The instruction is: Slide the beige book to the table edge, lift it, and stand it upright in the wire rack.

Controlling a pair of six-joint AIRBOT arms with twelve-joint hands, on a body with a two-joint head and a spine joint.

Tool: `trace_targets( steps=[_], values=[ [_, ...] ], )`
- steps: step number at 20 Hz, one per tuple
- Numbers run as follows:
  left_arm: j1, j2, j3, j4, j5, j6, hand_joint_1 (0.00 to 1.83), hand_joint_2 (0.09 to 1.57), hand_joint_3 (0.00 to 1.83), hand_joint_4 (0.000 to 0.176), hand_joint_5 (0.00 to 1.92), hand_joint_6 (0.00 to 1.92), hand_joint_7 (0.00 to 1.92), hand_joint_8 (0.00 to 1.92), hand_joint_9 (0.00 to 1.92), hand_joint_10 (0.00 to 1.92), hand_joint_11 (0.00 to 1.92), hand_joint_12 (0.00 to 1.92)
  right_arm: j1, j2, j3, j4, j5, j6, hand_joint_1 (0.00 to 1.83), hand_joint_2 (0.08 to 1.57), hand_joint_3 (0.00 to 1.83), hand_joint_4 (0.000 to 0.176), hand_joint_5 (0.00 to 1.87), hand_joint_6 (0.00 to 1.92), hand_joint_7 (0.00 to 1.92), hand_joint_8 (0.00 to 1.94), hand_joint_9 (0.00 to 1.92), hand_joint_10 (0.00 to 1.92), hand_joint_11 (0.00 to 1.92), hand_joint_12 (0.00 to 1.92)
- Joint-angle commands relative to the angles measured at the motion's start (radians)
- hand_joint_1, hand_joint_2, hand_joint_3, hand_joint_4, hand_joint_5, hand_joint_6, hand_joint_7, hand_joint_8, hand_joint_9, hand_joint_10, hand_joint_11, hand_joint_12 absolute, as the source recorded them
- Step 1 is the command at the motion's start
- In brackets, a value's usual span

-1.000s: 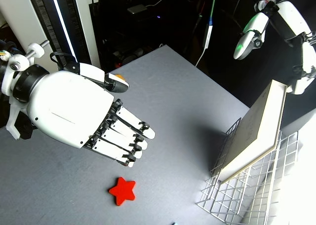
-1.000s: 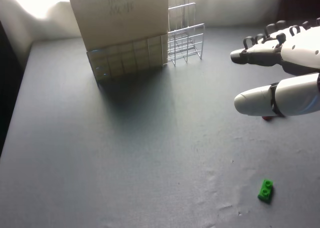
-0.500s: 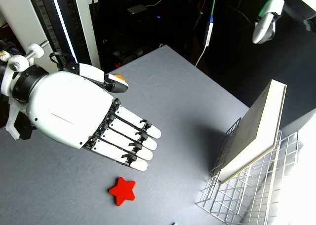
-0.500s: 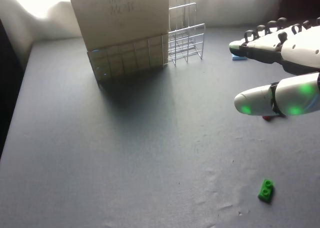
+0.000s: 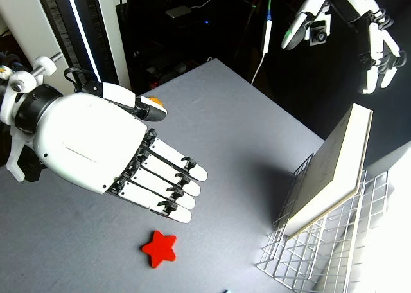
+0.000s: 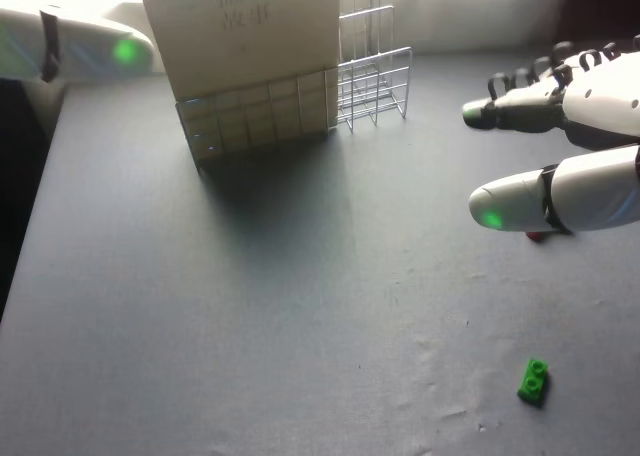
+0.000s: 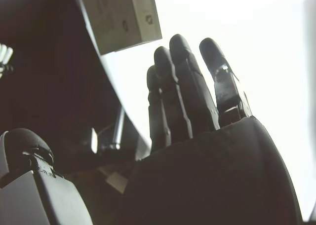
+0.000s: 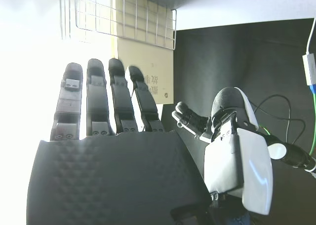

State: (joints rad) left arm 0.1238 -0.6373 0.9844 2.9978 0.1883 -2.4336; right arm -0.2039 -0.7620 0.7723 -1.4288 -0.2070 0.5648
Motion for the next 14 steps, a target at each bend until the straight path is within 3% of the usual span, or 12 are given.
trace_targets(
  steps=[1, 2, 4, 5, 6, 7, 9, 10, 11, 12, 13, 14],
  values=[
    [-0.004, 0.002, -0.001, 0.014, 0.103, 0.001, 0.49, 0.79, 0.0, 0.0, 0.37, 0.38, 0.39, 0.68, 0.46, 0.51, 0.1, 0.96, 0.014, 0.006, -0.004, -0.019, 0.008, 0.002, 0.0, 1.13, 0.0, 0.0, 0.19, 0.63, 0.38, 0.47, 0.07, 1.05, 0.0, 1.34],
    [0.001, -0.004, -0.004, 0.014, 0.102, 0.001, 0.48, 0.79, 0.0, 0.0, 0.23, 0.84, 0.29, 1.03, 0.38, 0.82, 0.13, 0.98, 0.014, 0.006, -0.004, -0.019, 0.008, 0.002, 0.0, 1.13, 0.0, 0.0, 0.14, 0.91, 0.3, 0.85, 0.09, 1.24, 0.0, 1.5],
    [0.007, -0.014, -0.011, 0.014, 0.103, 0.001, 0.48, 0.81, 0.0, 0.0, 0.16, 1.19, 0.25, 1.34, 0.33, 1.15, 0.15, 1.08, 0.015, 0.006, -0.004, -0.019, 0.008, 0.002, 0.0, 1.1, 0.0, 0.0, 0.08, 1.38, 0.23, 1.44, 0.11, 1.59, 0.0, 1.82],
    [0.012, -0.019, -0.014, 0.014, 0.103, 0.001, 0.48, 0.81, 0.0, 0.0, 0.16, 1.19, 0.25, 1.34, 0.33, 1.15, 0.15, 1.08, 0.015, 0.006, -0.004, -0.019, 0.008, 0.002, 0.0, 1.1, 0.0, 0.0, 0.08, 1.38, 0.23, 1.44, 0.11, 1.59, 0.0, 1.82],
    [0.018, -0.023, -0.018, 0.014, 0.103, 0.001, 0.5, 0.84, 0.01, 0.0, 0.15, 1.25, 0.21, 1.5, 0.24, 1.48, 0.06, 1.54, 0.015, 0.006, -0.004, -0.019, 0.008, 0.001, 0.0, 1.11, 0.0, 0.0, 0.19, 1.49, 0.3, 1.67, 0.17, 1.81, 0.0, 1.92],
    [0.024, -0.026, -0.021, 0.014, 0.103, 0.0, 0.51, 0.86, 0.01, 0.0, 0.14, 1.52, 0.12, 1.78, 0.16, 1.81, 0.06, 1.85, 0.015, 0.006, -0.004, -0.019, 0.008, 0.001, 0.0, 1.13, 0.0, 0.0, 0.27, 1.6, 0.37, 1.87, 0.26, 1.9, 0.11, 1.92],
    [0.033, -0.032, -0.028, 0.014, 0.106, -0.011, 0.53, 0.9, 0.01, 0.0, 0.13, 1.82, 0.09, 1.92, 0.2, 1.92, 0.23, 1.92, 0.015, 0.006, -0.004, -0.019, 0.008, 0.001, 0.0, 1.17, 0.01, 0.0, 0.32, 1.86, 0.52, 1.94, 0.5, 1.92, 0.41, 1.92],
    [0.035, -0.033, -0.029, 0.014, 0.107, -0.014, 0.53, 0.9, 0.01, 0.0, 0.13, 1.82, 0.09, 1.92, 0.2, 1.92, 0.23, 1.92, 0.016, 0.006, -0.005, -0.019, 0.008, 0.001, 0.0, 1.17, 0.01, 0.0, 0.32, 1.86, 0.52, 1.94, 0.5, 1.92, 0.41, 1.92],
    [0.038, -0.034, -0.032, 0.014, 0.109, -0.02, 0.55, 0.98, 0.02, 0.0, 0.32, 1.89, 0.31, 1.92, 0.37, 1.92, 0.43, 1.92, 0.016, 0.006, -0.006, -0.019, 0.008, 0.001, 0.0, 1.19, 0.01, 0.061, 0.58, 1.92, 0.75, 1.94, 0.76, 1.92, 0.66, 1.92],
    [0.042, -0.035, -0.034, 0.014, 0.113, -0.023, 0.44, 1.06, 0.03, 0.0, 0.67, 1.92, 0.75, 1.92, 0.73, 1.92, 0.79, 1.92, 0.017, 0.006, -0.006, -0.019, 0.008, 0.001, 0.0, 1.23, 0.01, 0.109, 0.8, 1.92, 0.94, 1.94, 0.99, 1.92, 0.92, 1.92],
    [0.046, -0.035, -0.035, 0.014, 0.114, -0.027, 0.36, 1.15, 0.04, 0.0, 1.05, 1.92, 1.15, 1.92, 1.13, 1.92, 1.19, 1.92, 0.017, 0.006, -0.006, -0.019, 0.008, -0.001, 0.0, 1.24, 0.01, 0.134, 1.07, 1.92, 1.23, 1.94, 1.31, 1.92, 1.3, 1.92],
    [0.052, -0.035, -0.036, 0.014, 0.118, -0.031, 0.36, 1.15, 0.04, 0.0, 1.05, 1.92, 1.15, 1.92, 1.13, 1.92, 1.19, 1.92, 0.017, 0.006, -0.006, -0.019, 0.008, -0.001, 0.0, 1.24, 0.01, 0.134, 1.07, 1.92, 1.23, 1.94, 1.31, 1.92, 1.3, 1.92]
  ],
)
